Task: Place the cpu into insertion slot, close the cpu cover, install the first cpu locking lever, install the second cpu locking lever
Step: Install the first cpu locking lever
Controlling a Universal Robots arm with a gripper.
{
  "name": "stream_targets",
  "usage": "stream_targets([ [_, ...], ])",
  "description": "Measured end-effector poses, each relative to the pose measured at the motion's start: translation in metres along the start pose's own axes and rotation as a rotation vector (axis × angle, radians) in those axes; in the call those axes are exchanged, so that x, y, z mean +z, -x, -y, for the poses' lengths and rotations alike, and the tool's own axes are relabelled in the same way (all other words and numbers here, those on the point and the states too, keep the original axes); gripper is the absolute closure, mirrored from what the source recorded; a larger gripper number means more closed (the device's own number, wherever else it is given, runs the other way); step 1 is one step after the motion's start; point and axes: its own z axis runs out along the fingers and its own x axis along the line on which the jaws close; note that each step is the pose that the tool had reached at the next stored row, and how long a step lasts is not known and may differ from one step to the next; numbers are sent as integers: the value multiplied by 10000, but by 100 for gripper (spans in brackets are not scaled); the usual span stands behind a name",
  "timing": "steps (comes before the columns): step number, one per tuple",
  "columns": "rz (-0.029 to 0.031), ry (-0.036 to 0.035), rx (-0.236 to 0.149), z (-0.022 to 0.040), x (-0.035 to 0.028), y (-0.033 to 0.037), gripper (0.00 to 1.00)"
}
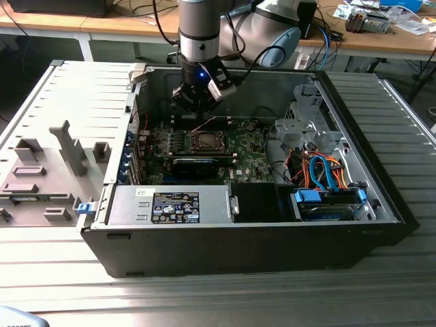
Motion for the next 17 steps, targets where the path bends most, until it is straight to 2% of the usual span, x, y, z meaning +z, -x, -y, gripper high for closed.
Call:
stream_targets([
  [1,-1,0,6,-5,43,30,89],
  [2,-6,-71,19,-2,62,60,89],
  [3,-10,-100,24,0,66,72,89],
  [17,-12,-117,25,14,144,196,89],
])
